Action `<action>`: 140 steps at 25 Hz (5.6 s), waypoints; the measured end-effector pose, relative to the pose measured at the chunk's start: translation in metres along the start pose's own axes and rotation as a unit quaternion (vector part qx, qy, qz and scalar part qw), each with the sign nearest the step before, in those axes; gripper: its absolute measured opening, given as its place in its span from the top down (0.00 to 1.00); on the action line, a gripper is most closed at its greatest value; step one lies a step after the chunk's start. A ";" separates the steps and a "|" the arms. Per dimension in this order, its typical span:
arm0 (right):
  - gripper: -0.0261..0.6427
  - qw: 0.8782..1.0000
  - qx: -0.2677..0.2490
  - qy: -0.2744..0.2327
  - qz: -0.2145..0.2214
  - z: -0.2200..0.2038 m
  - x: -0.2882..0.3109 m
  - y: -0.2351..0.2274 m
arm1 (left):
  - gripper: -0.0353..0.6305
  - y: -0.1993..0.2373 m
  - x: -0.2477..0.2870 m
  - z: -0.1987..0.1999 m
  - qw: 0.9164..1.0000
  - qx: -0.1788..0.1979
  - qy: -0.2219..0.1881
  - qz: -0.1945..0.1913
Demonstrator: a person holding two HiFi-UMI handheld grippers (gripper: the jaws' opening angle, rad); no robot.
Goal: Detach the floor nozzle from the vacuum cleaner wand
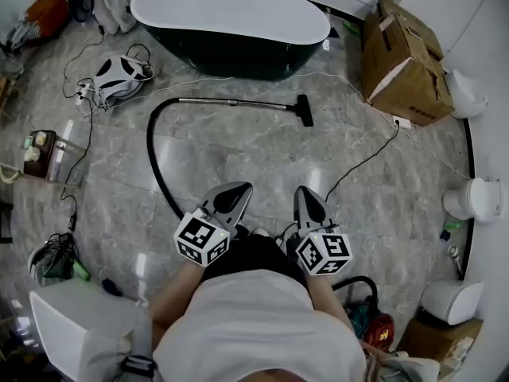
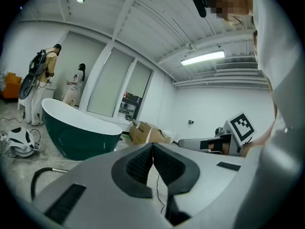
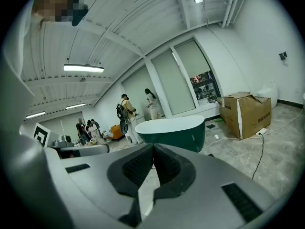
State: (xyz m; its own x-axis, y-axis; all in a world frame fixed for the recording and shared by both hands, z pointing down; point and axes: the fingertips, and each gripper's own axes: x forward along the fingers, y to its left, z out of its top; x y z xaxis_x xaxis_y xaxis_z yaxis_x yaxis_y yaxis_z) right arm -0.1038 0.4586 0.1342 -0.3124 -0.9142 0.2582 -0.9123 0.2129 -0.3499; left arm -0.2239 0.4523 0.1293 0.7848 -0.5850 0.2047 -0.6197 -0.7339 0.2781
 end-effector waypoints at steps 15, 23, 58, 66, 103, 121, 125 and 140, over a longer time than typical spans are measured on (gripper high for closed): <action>0.94 0.999 0.016 -0.015 -0.030 -0.013 0.005 0.016 | 0.93 0.028 -0.013 -0.003 1.000 0.002 -0.004 -0.011; 0.94 0.999 0.024 -0.003 -0.039 -0.010 0.018 -0.002 | 0.93 0.031 0.002 -0.008 1.000 -0.008 0.012 -0.018; 0.94 1.000 0.002 -0.005 0.013 0.112 0.158 -0.202 | 0.93 0.071 0.247 0.052 0.999 0.004 0.008 0.041; 0.94 0.999 0.020 0.006 0.025 0.108 0.165 -0.236 | 0.93 0.076 0.270 0.046 0.997 -0.008 -0.002 0.076; 0.94 1.000 0.017 0.017 0.013 0.185 0.325 -0.293 | 0.93 0.209 0.413 0.117 0.999 -0.019 0.010 0.040; 0.94 0.999 0.007 0.006 0.044 0.214 0.418 -0.305 | 0.93 0.288 0.476 0.141 0.999 0.004 0.039 -0.013; 0.94 0.998 -0.005 0.005 0.059 0.214 0.431 -0.311 | 0.93 0.295 0.486 0.139 0.998 0.019 0.047 -0.031; 0.94 0.992 -0.035 0.056 0.103 0.221 0.479 -0.376 | 0.93 0.297 0.556 0.135 0.998 0.021 0.055 -0.009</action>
State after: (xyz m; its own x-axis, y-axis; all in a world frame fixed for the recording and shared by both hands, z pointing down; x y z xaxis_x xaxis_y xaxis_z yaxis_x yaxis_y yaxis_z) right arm 0.1485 -0.1351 0.1906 -0.5186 -0.8053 0.2873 -0.8407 0.4191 -0.3428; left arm 0.0263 -0.1377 0.1988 0.7908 -0.5319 0.3029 -0.6038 -0.7592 0.2432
